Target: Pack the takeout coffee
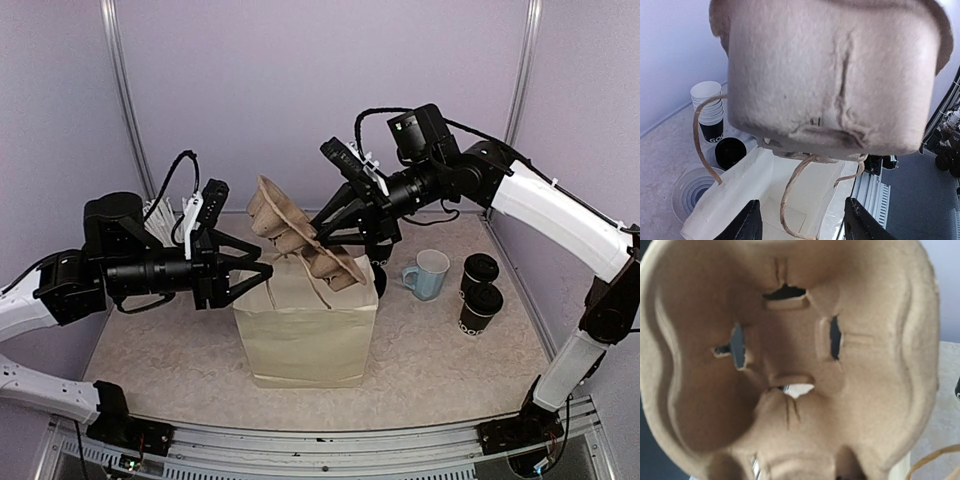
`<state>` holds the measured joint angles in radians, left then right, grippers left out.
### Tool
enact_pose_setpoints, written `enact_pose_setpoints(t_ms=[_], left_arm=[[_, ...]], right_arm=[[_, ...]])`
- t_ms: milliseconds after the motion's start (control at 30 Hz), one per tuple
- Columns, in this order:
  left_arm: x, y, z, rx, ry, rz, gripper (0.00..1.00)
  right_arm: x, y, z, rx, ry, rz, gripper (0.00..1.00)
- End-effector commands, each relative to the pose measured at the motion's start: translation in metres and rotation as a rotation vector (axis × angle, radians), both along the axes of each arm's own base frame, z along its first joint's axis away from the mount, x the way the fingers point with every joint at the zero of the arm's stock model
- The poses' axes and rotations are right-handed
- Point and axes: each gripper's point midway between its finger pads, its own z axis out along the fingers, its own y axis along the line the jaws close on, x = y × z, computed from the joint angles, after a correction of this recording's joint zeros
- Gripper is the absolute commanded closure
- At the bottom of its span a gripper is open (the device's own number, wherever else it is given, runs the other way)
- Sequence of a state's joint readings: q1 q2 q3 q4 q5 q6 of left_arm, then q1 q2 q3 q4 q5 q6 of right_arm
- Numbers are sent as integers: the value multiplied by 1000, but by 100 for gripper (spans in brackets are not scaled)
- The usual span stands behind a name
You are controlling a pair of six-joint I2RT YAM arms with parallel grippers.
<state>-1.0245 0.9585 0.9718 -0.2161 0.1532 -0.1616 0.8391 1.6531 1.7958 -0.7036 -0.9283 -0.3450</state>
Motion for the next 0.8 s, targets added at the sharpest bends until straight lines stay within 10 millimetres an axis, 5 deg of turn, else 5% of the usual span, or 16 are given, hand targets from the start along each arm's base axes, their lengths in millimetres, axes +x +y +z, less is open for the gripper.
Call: enact_pose_setpoints(t_ms=[0,200,333,500,767], left_arm=[[4,3,8,-30,-48,-4,47],[6,-10,-8,-2,-18,-38,55],[8,-14,-9,-1,-9,-38,79],[-3,-20,-4,-19,11,-91,98],[-37,-13,3,-55,19,-182,100]], right_arm=[[-1,-2,4,20,12,8,92],[0,-3,4,18,12,1,92],[1,-3,3,16,13,-3,92],[5,-4,-2,5,18,-25,92],[16,-2,-38,-64,77,-85,93]])
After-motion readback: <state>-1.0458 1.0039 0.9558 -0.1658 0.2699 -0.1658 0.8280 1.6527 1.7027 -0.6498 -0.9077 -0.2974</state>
